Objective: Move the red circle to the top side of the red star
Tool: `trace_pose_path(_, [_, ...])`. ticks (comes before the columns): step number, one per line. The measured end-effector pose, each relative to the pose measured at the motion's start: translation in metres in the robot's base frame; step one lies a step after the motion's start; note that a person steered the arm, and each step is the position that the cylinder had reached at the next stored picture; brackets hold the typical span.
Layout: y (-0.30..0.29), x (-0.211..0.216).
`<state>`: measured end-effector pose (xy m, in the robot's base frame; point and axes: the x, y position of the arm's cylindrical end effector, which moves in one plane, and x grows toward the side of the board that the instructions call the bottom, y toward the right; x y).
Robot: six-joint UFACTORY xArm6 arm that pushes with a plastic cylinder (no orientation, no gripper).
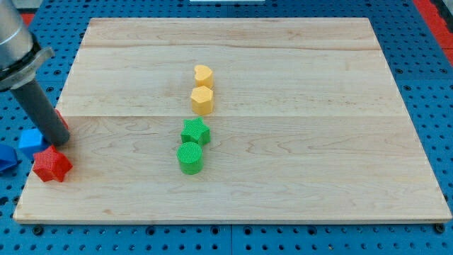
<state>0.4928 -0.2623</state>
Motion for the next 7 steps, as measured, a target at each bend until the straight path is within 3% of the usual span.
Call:
trace_pose_path(1, [0.007,0.006])
trace_pose_path(2, [0.038,-0.014])
trace_pose_path(3, [0.039,-0.072])
trace_pose_path(4, [-0.010,-0.107])
trace_pose_path(6, [-0.042,-0.103])
trace_pose_path(7, [-0.042,-0.077])
